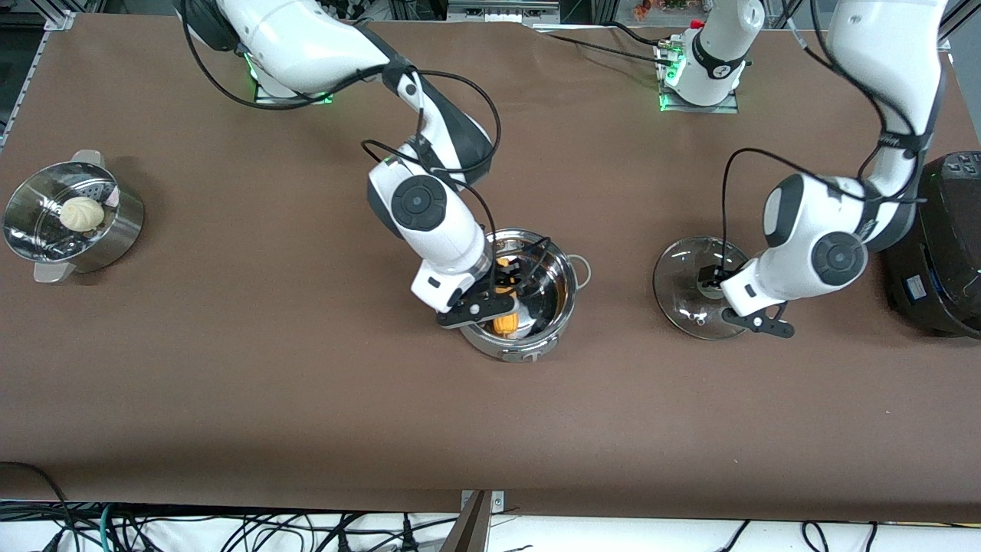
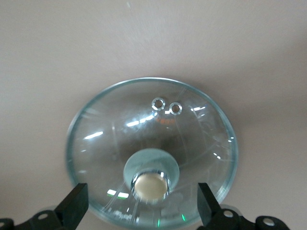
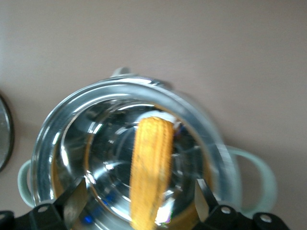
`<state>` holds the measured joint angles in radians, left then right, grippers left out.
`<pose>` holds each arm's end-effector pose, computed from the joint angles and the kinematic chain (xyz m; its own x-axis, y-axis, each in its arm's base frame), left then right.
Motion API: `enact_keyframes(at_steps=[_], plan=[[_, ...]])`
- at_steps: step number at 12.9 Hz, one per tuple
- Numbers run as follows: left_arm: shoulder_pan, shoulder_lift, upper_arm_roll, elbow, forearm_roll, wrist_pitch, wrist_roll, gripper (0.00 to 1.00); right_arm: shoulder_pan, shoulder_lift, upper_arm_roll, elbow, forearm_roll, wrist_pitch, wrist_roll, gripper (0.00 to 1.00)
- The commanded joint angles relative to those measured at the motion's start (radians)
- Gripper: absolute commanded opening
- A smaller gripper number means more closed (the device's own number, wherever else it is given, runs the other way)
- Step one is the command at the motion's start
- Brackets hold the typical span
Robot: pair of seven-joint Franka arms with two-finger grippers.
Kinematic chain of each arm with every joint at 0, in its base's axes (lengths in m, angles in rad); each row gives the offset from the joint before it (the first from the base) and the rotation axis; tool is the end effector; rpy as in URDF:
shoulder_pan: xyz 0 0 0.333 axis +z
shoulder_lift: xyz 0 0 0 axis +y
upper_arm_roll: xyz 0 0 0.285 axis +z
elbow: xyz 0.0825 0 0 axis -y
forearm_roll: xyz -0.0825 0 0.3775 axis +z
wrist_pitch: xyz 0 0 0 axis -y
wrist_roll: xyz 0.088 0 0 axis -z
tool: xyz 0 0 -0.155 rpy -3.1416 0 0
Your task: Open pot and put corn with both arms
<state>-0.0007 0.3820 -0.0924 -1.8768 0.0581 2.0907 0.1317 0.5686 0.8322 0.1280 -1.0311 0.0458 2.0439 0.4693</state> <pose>0.5858 -0.0493 0.2241 0.9543 -0.2488 -0.1654 -0.2505 -0.9681 0.0113 0.6030 0.4727 0.3011 0.9840 0.1483 0.0985 0.1659 -0.9647 -0.2046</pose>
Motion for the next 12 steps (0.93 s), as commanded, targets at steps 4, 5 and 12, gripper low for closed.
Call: enact_keyframes(at_steps=[4,5,12], plan=[[-0.002,-0.273,-0.013,0.088,-0.007,-0.336,-0.014,1.00,-0.151,-0.206,-0.033,-0.018,-0.010,-0.276,-0.087,1.00],[-0.004,-0.279,-0.013,0.182,-0.007,-0.466,-0.027,1.00,-0.177,-0.229,-0.044,-0.018,-0.011,-0.306,-0.109,1.00],[-0.036,-0.319,0.045,0.417,-0.064,-0.675,-0.034,1.00,-0.459,-0.428,-0.053,-0.207,-0.012,-0.470,-0.180,1.00]])
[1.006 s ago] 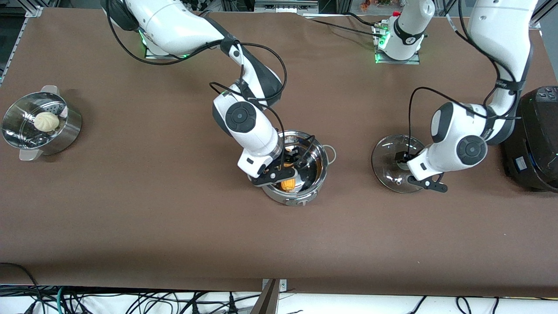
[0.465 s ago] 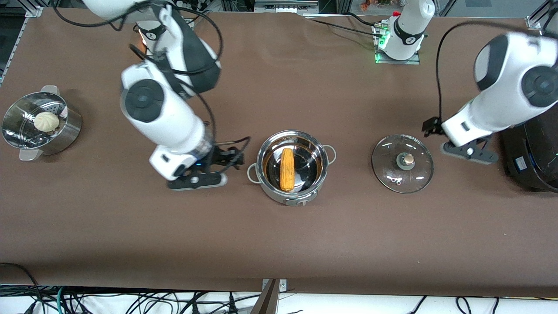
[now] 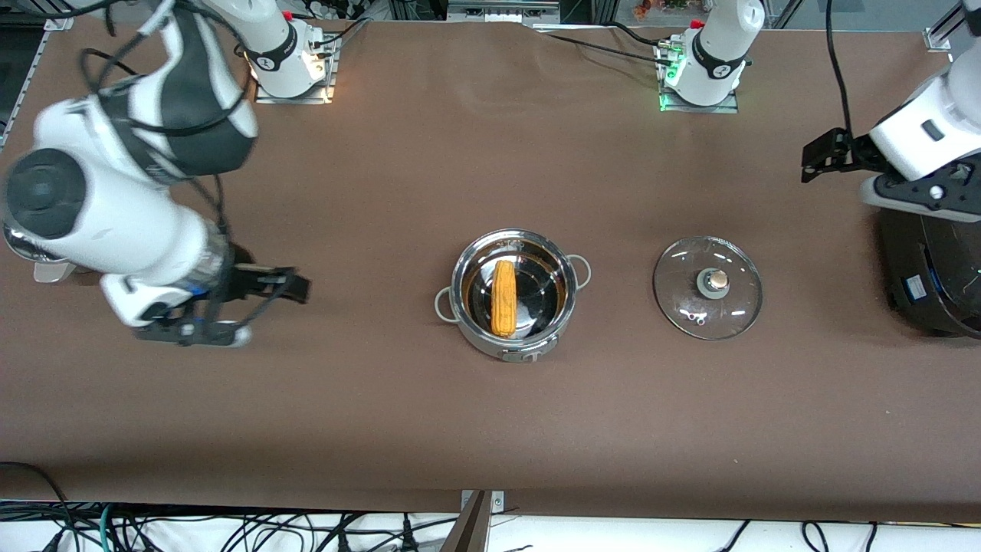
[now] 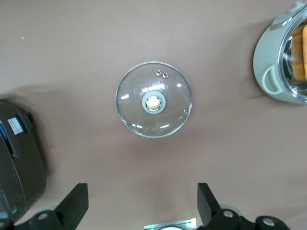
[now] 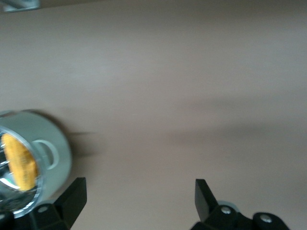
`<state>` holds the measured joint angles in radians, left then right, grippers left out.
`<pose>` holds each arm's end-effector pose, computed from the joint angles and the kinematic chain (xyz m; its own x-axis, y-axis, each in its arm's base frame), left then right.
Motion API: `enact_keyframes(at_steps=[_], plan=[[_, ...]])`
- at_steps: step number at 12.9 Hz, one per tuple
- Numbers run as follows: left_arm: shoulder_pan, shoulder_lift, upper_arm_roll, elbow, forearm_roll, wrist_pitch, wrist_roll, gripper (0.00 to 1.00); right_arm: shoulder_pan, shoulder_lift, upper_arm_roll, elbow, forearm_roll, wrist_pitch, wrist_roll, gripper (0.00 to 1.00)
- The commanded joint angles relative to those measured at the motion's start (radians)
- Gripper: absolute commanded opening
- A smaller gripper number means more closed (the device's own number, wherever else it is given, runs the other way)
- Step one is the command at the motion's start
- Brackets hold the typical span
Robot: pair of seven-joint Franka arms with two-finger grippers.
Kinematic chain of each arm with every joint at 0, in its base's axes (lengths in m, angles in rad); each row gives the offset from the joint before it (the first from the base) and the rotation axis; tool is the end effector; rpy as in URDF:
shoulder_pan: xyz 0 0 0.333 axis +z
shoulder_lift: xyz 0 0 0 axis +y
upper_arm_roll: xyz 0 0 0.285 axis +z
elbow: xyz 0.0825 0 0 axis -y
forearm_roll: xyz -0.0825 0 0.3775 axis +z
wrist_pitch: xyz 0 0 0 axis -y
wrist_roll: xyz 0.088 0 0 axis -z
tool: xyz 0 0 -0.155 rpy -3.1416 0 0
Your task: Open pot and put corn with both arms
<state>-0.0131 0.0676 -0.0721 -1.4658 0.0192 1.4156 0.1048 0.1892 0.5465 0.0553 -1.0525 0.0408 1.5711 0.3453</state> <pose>0.5432 -0.0421 0.5442 0.9755 -0.1857 -0.1182 -0.1873 -0.9823 -0.0020 0.6622 0.1626 0.4488 0.9930 -0.1073 -0.0491 -0.1100 -0.9923 -0.0561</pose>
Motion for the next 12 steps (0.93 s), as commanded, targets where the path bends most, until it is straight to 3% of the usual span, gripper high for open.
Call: enact_keyframes(at_steps=[1,4,7,10,12], plan=[[-0.024,-0.020,0.026,-0.049,-0.025,0.025,-0.005,1.00,-0.137,-0.201,0.020,-0.261,-0.003,0.007,-0.109,1.00],[-0.018,-0.100,0.028,-0.203,-0.044,0.211,-0.008,1.00,-0.243,-0.350,0.023,-0.427,-0.016,0.070,-0.111,1.00],[-0.010,-0.175,0.032,-0.304,-0.054,0.243,-0.043,1.00,-0.344,-0.480,0.026,-0.573,-0.018,0.113,-0.108,1.00],[-0.007,-0.170,0.032,-0.288,-0.054,0.223,-0.057,1.00,-0.399,-0.589,0.026,-0.643,-0.007,0.037,-0.123,1.00],[-0.008,-0.164,0.028,-0.283,-0.042,0.218,-0.057,1.00,-0.380,-0.593,0.034,-0.633,-0.024,0.035,-0.197,1.00]])
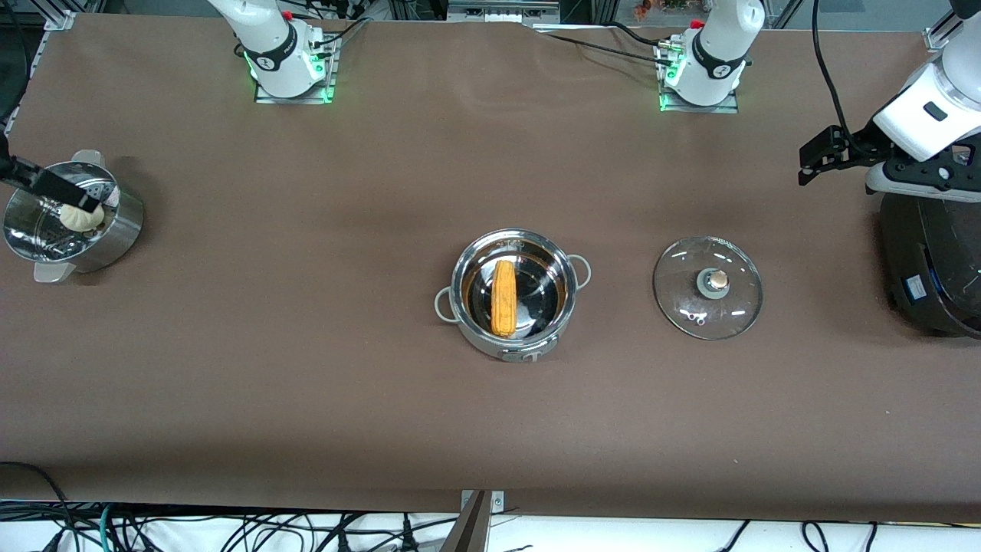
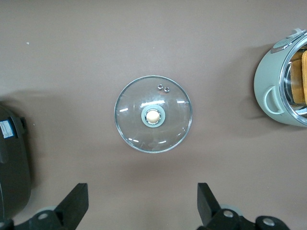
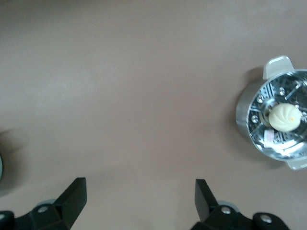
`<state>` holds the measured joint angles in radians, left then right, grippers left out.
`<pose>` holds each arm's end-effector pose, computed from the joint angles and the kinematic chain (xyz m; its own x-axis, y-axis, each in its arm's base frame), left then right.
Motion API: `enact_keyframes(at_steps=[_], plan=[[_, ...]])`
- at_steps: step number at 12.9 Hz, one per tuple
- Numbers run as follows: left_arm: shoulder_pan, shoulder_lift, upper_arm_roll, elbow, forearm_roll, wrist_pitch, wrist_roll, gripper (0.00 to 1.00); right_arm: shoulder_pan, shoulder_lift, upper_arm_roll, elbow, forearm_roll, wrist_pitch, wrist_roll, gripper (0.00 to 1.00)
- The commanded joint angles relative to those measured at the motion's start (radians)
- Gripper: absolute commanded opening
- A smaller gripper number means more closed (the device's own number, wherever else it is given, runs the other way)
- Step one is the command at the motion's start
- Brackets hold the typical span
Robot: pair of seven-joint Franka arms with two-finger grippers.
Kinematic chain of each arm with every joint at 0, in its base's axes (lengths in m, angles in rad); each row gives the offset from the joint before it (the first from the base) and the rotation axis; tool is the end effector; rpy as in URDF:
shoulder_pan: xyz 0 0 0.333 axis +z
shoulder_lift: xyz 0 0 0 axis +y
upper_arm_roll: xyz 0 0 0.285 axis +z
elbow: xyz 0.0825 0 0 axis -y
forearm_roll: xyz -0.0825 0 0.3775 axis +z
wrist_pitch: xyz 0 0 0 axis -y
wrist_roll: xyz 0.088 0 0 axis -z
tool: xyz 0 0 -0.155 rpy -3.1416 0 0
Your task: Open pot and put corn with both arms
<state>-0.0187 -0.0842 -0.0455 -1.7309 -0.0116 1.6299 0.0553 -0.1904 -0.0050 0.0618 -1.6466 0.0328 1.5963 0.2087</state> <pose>0.5251 -0.0361 0.5211 0.9928 -0.1183 -0.0164 -0.1182 -0.9930 0.0087 0.5405 -0.0648 0.5152 0.9421 -0.3315 -0.0510 -0.3329 -0.9427 -0.0223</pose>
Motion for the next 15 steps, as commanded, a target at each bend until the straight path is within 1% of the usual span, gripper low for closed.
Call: enact_keyframes(at_steps=[1,2,3,5,7,8,15], plan=[[-0.003,-0.012,0.001,-0.016,-0.011,0.002,-0.008,1.00,0.000,-0.044,0.039,-0.038,-0.046,0.013,-0.210,1.00],[-0.003,-0.009,0.001,-0.003,-0.010,-0.018,-0.009,1.00,-0.001,-0.046,0.041,-0.038,-0.047,0.016,-0.279,1.00],[-0.003,-0.009,0.001,0.010,-0.010,-0.051,-0.011,1.00,-0.001,-0.046,0.041,-0.038,-0.047,0.016,-0.282,1.00],[-0.003,-0.008,0.001,0.011,-0.010,-0.068,-0.011,1.00,0.002,-0.023,0.039,-0.033,-0.040,0.028,-0.290,1.00],[-0.004,0.004,0.000,0.022,-0.008,-0.067,-0.011,1.00,0.005,0.032,0.041,0.036,-0.042,0.013,-0.295,1.00],[-0.004,0.011,-0.002,0.031,-0.010,-0.067,-0.011,1.00,0.005,0.045,0.041,0.050,-0.042,0.013,-0.295,1.00],[0.006,0.014,0.006,0.030,-0.010,-0.071,-0.009,1.00,-0.001,0.057,0.038,0.053,-0.054,0.013,-0.288,1.00]])
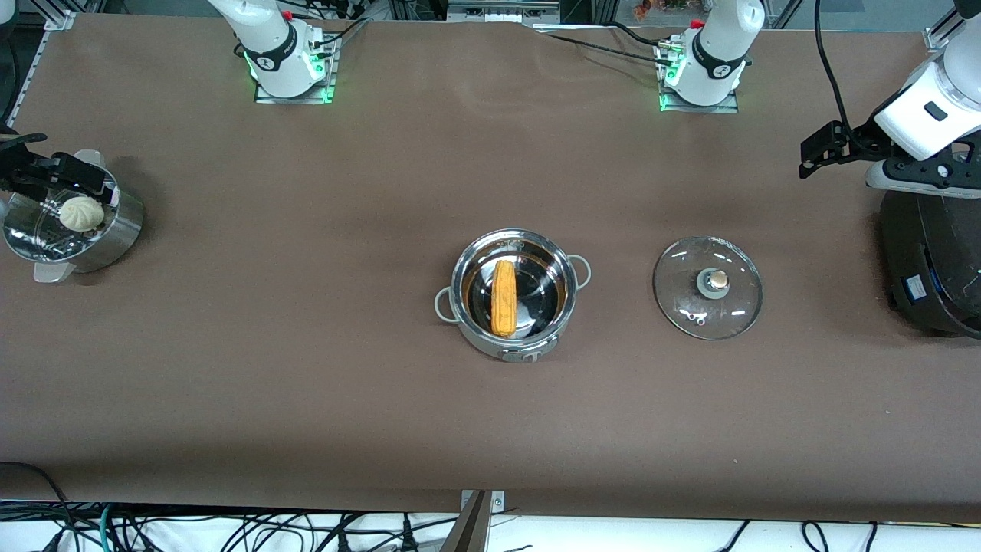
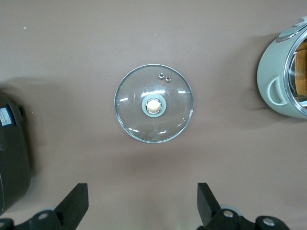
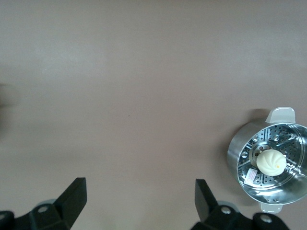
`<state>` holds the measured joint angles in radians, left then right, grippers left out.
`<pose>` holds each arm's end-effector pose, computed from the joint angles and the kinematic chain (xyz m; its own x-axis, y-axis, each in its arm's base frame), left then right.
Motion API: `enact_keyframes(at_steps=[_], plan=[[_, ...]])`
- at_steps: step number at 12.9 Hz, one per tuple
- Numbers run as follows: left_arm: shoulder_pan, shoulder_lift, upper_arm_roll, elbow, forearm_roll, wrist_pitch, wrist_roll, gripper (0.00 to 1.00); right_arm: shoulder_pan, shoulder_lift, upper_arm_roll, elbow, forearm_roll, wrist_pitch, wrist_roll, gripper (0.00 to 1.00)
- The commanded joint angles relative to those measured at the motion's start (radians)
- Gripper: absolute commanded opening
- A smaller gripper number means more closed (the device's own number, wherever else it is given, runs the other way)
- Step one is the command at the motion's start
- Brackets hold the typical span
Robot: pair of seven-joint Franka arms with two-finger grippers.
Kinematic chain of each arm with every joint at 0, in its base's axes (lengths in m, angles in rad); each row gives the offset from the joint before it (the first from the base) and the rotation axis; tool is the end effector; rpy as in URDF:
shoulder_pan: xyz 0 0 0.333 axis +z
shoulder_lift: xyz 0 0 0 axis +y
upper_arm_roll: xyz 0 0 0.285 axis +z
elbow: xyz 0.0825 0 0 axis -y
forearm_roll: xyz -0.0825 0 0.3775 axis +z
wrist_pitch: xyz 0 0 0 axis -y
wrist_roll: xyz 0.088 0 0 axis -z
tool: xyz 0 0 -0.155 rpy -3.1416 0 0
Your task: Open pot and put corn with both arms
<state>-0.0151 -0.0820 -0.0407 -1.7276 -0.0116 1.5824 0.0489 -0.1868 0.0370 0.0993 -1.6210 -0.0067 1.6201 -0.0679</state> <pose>0.5186 -0.0313 0.5176 0.9926 -0.1039 -0.0627 -0.1034 -0.9946 0.0113 0.5560 -0.0505 0.5059 0.9991 -0.0191 -0.0378 -0.0191 -0.9998 0.0004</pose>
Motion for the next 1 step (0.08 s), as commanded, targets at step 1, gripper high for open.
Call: enact_keyframes(at_steps=[1], plan=[[0.003,0.011,0.001,0.026,-0.008,-0.024,0.000,1.00,-0.003,0.015,0.000,0.029,-0.013,-0.009,-0.012,1.00]])
